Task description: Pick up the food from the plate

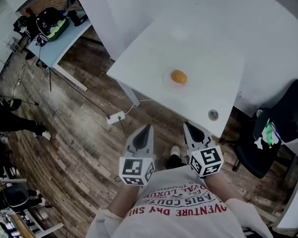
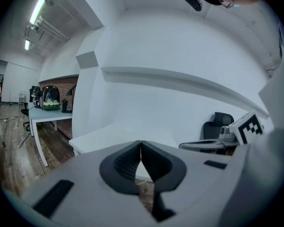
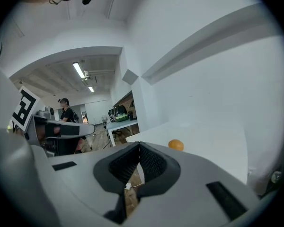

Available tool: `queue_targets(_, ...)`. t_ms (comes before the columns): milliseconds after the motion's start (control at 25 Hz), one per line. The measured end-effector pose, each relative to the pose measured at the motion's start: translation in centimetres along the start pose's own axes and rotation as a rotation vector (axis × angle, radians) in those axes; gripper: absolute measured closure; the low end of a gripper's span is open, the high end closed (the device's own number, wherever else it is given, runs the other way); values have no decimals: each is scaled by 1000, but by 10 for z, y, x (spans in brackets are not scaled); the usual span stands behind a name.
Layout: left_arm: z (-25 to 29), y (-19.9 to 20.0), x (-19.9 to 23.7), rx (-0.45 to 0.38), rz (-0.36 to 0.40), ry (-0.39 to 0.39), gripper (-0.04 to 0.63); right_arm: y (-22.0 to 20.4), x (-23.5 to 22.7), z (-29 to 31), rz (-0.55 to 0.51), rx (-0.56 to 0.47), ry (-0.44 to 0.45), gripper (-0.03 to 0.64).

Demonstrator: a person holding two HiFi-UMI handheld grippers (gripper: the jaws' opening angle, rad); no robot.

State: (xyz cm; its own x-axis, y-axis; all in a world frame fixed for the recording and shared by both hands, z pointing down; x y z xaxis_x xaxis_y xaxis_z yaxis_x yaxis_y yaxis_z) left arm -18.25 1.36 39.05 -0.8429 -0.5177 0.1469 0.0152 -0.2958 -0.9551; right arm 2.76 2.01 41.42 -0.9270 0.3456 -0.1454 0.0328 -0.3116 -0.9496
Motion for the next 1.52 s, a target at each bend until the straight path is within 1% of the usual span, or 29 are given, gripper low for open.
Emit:
queue_targets(200,69,21,14,10,11,-9,588,21,-45,47,-5,12,12,606)
queue_targets(320,105,31,23,6,9,-20,588,29,-67,70,-3,20,-2,606)
queue_targets(520,144,43,35,20,11,-73,588,34,-78,95,1,45,-25,606)
queue_targets(600,160,47,44,24,15,-94,588,38,-84,107,3,40,-49,606)
queue_targets(680,180,53,55,26,22,-127,588,43,-93,120,14,29,-94,606)
queue_targets(800,218,60,71,40,32,-197,588,47,-109,137,33,26,-185,606)
queue_targets(920,256,71,91,71,47,-270,588,54,-120,155,91,19,-286,606)
queue_targets(1200,320,89,128,152,126,-443,588,64,-124,187,196,-30,-481,606)
queue_targets(1360,343,84,137,225,163,-547,588,58,-117,195,250,-15,-569,606)
queue_targets(1520,358,68,128,307,196,-665,581,50,-112,196,299,-2,-651,606)
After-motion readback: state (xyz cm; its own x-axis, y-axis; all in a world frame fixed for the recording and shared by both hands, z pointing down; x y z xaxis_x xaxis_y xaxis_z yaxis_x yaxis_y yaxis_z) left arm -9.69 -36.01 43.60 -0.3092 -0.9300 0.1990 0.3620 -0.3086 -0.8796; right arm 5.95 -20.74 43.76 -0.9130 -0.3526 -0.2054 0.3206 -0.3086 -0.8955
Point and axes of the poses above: the fingertips, and each gripper's own axes: z forward along the fingers, x to its left, y out of its top, the point moved 9 cm from there along -z, backward along the fingers, and after that the axes turned 3 degrees about -y, right-handed, at the moved point
